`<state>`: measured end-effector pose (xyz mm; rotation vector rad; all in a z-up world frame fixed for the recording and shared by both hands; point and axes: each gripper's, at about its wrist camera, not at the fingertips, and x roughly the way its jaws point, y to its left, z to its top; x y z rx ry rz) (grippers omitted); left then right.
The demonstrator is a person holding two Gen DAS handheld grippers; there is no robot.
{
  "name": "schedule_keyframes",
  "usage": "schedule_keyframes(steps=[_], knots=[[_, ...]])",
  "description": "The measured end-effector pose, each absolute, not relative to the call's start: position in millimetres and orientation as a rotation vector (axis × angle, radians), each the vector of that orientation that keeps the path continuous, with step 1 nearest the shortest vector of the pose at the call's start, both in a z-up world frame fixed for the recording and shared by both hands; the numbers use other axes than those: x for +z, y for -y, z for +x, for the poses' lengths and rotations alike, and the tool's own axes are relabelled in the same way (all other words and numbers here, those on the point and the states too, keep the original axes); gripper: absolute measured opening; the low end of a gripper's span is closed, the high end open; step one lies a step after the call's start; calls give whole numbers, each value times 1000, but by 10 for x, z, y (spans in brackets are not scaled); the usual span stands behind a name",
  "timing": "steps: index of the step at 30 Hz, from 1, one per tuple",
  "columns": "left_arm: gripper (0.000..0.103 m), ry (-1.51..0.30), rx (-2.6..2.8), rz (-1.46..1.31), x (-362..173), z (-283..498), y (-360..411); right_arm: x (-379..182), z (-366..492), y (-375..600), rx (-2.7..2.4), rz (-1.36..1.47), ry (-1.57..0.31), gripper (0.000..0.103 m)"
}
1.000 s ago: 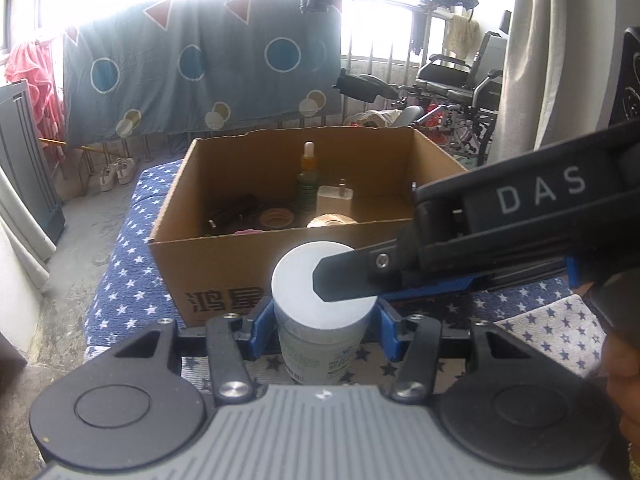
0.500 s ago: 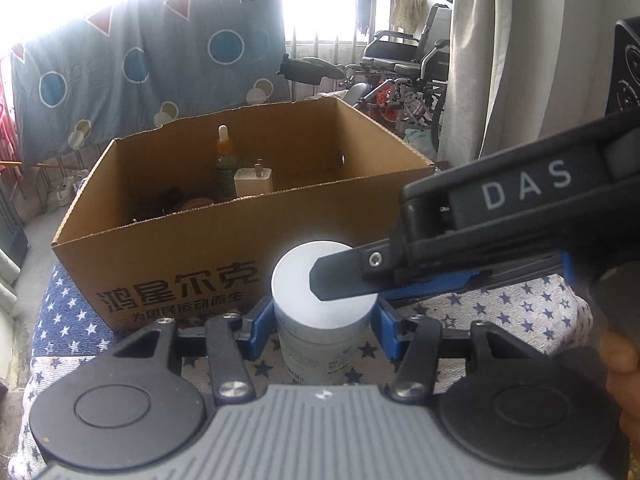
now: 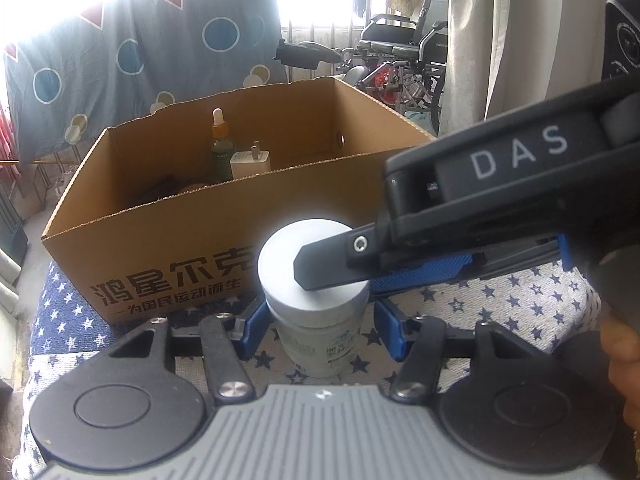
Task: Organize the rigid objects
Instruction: 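Grasp the white pill bottle with the right gripper and lift it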
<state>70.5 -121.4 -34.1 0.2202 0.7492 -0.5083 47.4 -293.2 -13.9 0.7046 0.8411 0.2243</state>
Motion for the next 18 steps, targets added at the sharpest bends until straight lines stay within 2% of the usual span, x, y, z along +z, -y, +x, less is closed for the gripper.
schedule_keyframes(steps=[3, 18], knots=[[54, -748, -493, 210, -333, 706, 1183, -153, 495, 2914, 232, 703, -839, 46], [54, -727, -477, 214, -288, 635, 1206, -183, 488, 2954, 254, 717, -823, 47]])
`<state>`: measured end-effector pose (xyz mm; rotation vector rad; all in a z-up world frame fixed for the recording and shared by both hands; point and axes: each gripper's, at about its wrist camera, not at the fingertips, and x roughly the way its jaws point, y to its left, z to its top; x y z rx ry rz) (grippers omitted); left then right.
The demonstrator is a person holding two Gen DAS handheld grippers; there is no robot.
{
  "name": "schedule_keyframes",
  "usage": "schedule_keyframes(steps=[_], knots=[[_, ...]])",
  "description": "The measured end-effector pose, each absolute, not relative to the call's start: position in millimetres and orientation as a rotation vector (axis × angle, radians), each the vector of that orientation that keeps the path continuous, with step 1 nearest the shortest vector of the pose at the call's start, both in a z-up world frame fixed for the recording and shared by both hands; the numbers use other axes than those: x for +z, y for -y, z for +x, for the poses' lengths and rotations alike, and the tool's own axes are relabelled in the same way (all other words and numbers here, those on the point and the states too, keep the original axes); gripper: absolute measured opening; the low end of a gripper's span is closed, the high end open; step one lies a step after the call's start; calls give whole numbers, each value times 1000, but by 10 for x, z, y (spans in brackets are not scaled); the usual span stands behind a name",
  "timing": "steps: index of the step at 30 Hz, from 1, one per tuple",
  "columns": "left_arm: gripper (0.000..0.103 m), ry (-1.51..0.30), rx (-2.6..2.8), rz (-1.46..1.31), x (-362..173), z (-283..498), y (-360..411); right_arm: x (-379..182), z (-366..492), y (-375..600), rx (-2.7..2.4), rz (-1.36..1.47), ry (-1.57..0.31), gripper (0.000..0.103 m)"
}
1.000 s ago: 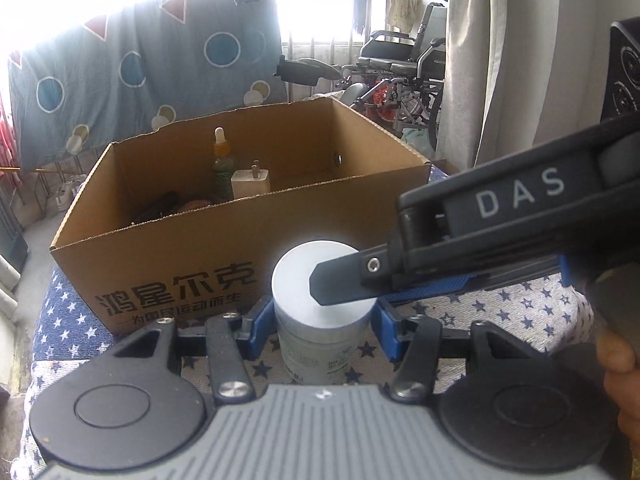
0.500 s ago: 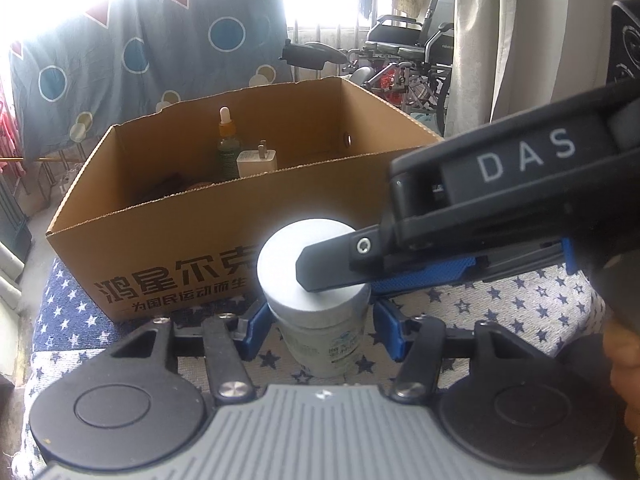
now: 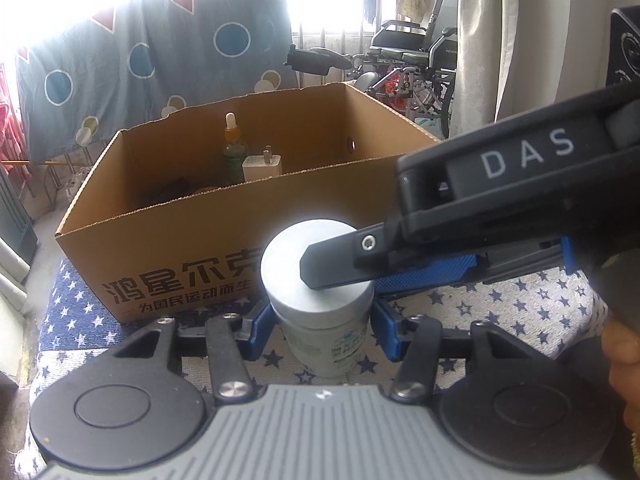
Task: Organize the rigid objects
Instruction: 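Grasp the white pill bottle with the right gripper and lift it, then carry the pill bottle into the box and release it upright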
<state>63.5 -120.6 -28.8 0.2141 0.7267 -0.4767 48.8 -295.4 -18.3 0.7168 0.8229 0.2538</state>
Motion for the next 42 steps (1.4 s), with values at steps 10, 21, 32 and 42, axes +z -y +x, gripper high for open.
schedule_keyframes(steps=[10, 21, 32, 42], knots=[[54, -715, -461, 220, -188, 555, 1196, -94, 449, 2928, 272, 707, -803, 48], [54, -657, -441, 213, 159, 393, 1075, 240, 353, 2819, 313, 675, -749, 49], [54, -542, -483, 177, 921, 518, 1010, 1125, 412, 2810, 359, 567, -645, 50], [54, -559, -533, 162, 1229, 1135, 1398, 1646, 825, 3228, 322, 499, -618, 52]])
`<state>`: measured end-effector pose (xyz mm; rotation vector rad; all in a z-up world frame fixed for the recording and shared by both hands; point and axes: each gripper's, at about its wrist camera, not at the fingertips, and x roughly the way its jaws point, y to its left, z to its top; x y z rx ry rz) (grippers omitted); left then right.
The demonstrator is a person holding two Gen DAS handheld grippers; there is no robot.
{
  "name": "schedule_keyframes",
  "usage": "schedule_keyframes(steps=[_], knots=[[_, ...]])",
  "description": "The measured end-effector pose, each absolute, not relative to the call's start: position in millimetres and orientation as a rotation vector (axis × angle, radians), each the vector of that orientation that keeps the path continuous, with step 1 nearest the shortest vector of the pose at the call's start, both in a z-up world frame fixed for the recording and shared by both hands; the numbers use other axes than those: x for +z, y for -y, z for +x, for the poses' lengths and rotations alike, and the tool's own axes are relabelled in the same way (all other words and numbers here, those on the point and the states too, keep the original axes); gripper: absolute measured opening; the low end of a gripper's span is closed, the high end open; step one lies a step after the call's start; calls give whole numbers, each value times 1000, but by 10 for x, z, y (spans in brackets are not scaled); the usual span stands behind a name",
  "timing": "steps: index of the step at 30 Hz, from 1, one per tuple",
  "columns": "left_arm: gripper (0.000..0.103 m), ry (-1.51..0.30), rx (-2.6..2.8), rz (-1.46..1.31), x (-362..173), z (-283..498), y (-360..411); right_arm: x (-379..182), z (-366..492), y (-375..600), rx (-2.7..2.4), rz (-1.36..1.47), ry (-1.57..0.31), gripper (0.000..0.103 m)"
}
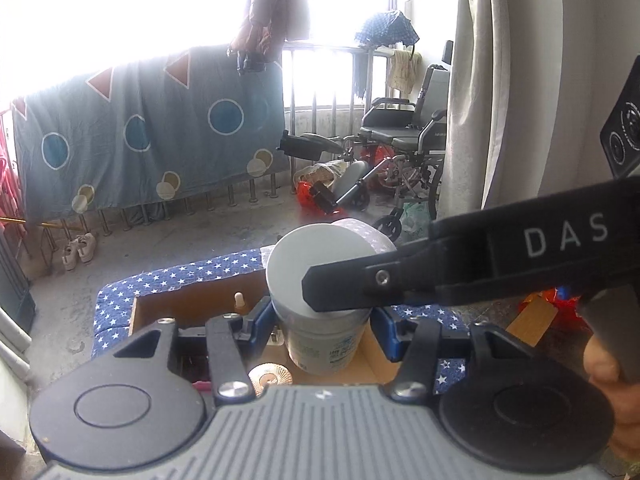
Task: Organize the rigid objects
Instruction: 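Carry the pill bottle into the box and release it upright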
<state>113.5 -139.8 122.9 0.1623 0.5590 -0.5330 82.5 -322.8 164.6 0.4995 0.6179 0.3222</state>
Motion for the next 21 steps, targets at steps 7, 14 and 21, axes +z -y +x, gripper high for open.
schedule_keyframes(steps=[7, 14, 21], knots=[[54, -673, -572, 162, 874, 1668, 1717, 1346, 1191, 3648, 254, 522, -680, 54], [54, -799, -555, 170, 335, 2047, 1873, 614, 1631, 3903, 237, 614, -805, 54], [54, -817, -523, 199, 98, 2124, 1912, 324, 1832, 3908, 240, 585, -863, 54]])
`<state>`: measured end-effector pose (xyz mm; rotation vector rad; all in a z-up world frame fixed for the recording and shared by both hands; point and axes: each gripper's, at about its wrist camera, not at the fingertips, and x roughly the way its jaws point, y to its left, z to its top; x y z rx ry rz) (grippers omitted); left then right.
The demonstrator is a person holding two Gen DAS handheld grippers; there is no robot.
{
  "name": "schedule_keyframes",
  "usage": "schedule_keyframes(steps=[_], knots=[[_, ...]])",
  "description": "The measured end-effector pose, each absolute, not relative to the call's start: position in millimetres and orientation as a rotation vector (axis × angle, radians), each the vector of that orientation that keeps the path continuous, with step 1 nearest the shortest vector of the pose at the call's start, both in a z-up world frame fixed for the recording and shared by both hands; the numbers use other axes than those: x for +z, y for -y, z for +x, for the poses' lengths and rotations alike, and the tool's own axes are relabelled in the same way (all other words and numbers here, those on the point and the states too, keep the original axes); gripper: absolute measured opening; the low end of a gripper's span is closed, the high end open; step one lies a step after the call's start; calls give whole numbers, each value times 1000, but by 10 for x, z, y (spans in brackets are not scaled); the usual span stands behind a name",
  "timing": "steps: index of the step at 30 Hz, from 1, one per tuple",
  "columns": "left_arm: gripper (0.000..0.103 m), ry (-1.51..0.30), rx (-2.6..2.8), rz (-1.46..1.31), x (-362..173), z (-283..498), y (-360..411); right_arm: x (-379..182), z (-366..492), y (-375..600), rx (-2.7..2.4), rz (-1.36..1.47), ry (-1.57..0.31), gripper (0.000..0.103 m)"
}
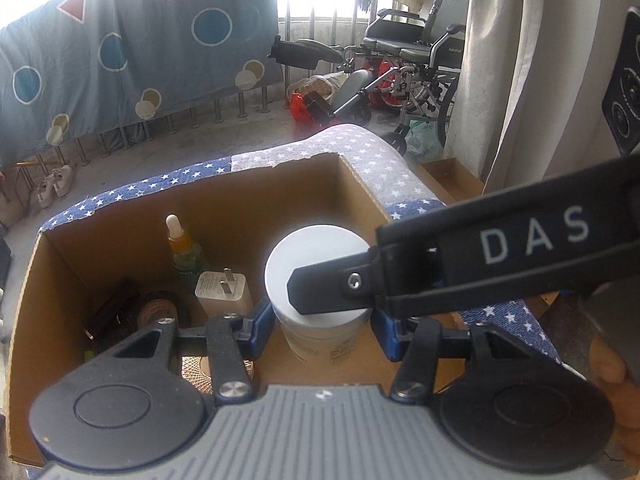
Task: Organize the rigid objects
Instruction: 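Carry the pill bottle into the box and release it upright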
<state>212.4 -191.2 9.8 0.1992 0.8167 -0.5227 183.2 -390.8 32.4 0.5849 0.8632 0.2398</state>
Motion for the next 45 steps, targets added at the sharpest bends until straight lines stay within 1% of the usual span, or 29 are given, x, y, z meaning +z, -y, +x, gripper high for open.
schedule_keyframes(steps=[10, 32, 34, 36, 42, 45], knots=[[54, -829, -509, 212, -33, 2180, 1992, 208, 1945, 3875, 231, 521, -895, 53], [54, -835, -521, 203, -98, 2171, 2084, 193, 1999, 3818, 202, 427, -903, 52], [57, -822, -527, 209, -79, 2157, 2083, 197, 1999, 3827, 201, 429, -906, 52], [65, -812, -533, 213, -53, 2140, 2088, 205, 1995, 3831, 200, 438, -907, 52], [76, -783, -535, 198, 77, 2063, 2002, 302, 1915, 3900, 184, 472, -877, 56], [80, -757, -532, 185, 216, 1963, 1902, 434, 1786, 3966, 176, 499, -832, 56]])
